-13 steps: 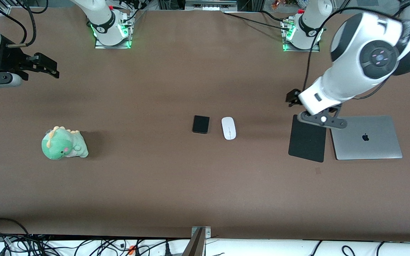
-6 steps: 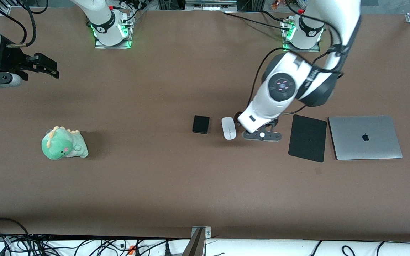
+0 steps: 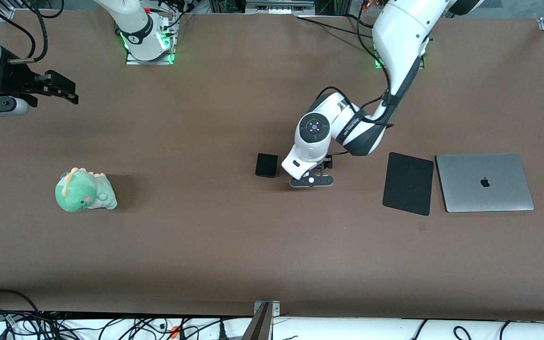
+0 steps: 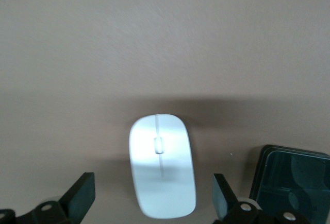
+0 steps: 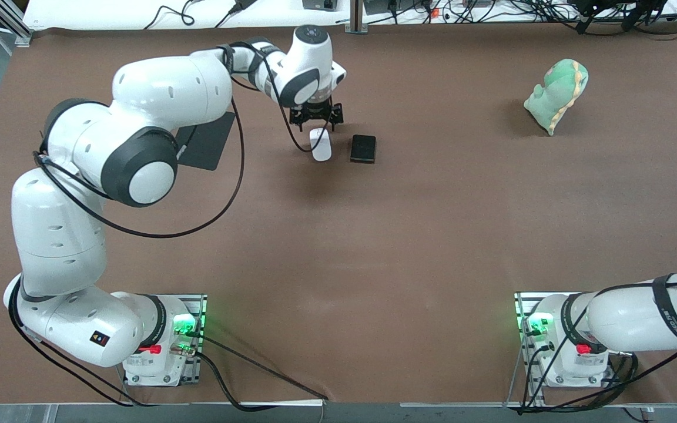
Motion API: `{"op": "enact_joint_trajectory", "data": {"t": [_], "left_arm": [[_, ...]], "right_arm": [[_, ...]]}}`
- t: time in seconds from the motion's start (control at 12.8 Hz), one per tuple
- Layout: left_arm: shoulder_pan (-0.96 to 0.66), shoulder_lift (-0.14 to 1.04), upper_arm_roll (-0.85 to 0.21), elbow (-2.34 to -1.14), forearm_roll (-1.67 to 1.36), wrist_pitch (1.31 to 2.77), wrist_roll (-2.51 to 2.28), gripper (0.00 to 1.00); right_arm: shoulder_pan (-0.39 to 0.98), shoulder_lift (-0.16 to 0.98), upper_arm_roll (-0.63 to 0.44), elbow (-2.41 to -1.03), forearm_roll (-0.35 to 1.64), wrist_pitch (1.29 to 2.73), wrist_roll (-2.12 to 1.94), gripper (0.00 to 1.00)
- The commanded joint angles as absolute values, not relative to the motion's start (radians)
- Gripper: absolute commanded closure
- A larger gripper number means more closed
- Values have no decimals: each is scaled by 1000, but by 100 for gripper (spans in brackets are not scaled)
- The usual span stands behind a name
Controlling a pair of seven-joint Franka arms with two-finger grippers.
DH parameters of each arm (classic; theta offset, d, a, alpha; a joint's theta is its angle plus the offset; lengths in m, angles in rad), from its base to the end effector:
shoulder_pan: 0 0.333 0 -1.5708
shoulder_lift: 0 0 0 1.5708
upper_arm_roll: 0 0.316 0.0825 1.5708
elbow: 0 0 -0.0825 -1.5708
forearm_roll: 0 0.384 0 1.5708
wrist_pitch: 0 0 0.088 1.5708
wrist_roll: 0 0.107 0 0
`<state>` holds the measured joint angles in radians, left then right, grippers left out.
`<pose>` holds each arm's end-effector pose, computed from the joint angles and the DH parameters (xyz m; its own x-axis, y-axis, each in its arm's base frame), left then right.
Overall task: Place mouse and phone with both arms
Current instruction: 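Reach the left gripper down to the white mouse and grasp it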
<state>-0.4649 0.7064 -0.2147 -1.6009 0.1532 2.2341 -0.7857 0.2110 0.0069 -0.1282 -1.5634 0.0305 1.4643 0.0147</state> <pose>0.5506 -0.4149 0.2185 0.9970 0.0548 -0.0545 0.0538 -0.9983 -0.0212 0.5426 0.0488 0.6155 0.9918 0.0707 -0.1061 0.0681 -0.9973 -0.0281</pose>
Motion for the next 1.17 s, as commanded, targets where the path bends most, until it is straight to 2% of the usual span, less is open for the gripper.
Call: {"op": "enact_joint_trajectory", "data": {"t": [0.0, 0.39, 0.47, 0.55, 0.62, 0.78, 1.09], "left_arm": [[-468, 699, -207, -1678, 175, 2376, -815, 0], [-477, 730, -201, -1703, 175, 2427, -836, 2], [-477, 730, -201, -1703, 175, 2427, -839, 26], [-477, 736, -201, -1701, 175, 2427, -841, 43], [-476, 733, -201, -1701, 175, 2424, -845, 55], [-469, 706, -199, -1694, 175, 2384, -850, 64], [-457, 618, -199, -1597, 175, 2109, -839, 64]], "right_arm": [[209, 5, -127, -1557, 18, 1456, -2, 0], [207, 6, -127, -1557, 18, 1454, -2, 0], [207, 6, -127, -1557, 18, 1454, -2, 0], [207, 6, -127, -1557, 20, 1454, -2, 0], [207, 6, -129, -1557, 20, 1454, -2, 0], [209, 6, -127, -1559, 20, 1456, -2, 0], [209, 9, -126, -1572, 25, 1459, 15, 0]]}}
